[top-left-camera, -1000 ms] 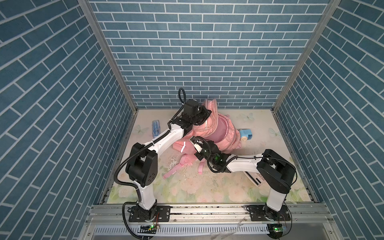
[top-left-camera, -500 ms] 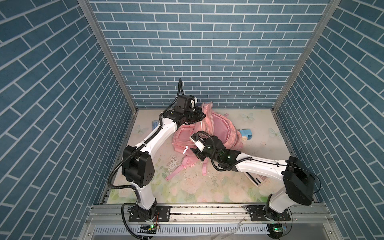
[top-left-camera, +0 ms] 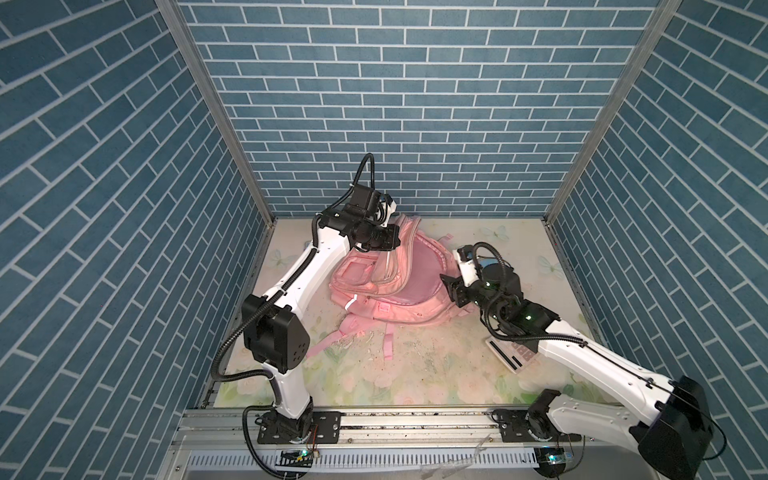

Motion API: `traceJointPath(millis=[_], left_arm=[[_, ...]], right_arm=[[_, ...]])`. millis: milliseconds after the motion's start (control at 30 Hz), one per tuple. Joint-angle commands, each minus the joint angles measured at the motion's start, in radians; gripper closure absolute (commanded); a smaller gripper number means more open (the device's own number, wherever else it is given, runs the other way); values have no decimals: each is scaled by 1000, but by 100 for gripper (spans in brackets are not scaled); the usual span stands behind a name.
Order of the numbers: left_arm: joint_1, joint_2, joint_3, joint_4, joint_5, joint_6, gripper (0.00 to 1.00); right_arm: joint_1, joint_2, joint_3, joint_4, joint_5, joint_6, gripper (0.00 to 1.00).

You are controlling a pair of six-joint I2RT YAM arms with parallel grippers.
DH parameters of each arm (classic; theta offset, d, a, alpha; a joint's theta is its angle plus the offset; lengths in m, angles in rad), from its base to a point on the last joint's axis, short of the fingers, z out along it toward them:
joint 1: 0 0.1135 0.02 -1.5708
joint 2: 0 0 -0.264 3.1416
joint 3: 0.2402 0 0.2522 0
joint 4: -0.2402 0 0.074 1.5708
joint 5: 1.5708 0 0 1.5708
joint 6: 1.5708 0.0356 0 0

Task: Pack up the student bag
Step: 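Hold the flap up with left gripper while right gripper releases the zipper, then lower the right gripper onto the pink calculator and grasp its edge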

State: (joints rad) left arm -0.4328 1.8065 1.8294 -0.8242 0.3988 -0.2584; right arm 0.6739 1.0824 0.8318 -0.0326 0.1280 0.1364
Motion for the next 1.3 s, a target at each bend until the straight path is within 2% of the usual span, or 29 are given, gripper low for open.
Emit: traceJointPath(millis=[0,167,333,600,867,1033,1067,1133,1267], left_arm=[[-17,-36,-64,5,-20,76,100],[-74,-36,-140,10,-61,91,100],[-123,-3,-158,-21,-101,101,100],[-168,-12,-247,14,-92,66,100],[-165,-96,-381,-40,-187,107,100],[-176,-77,-400,18,-139,99,100],[-186,-70,-387,32,-138,92,98],[-202,-73,-362,77,-121,75,77],[-211,-122,-335,223,-103,-13,52]], right_arm=[[-88,-30,-16,-120,3,119,37],[-242,-20,-4,-226,-63,202,36],[-338,29,30,-354,-97,339,36],[-351,27,15,-447,-96,561,34],[-367,63,9,-411,-83,621,32],[-370,123,28,-445,-90,705,31],[-371,132,36,-463,-90,729,31],[-370,145,51,-505,-89,785,30],[-373,119,46,-544,-100,909,30]])
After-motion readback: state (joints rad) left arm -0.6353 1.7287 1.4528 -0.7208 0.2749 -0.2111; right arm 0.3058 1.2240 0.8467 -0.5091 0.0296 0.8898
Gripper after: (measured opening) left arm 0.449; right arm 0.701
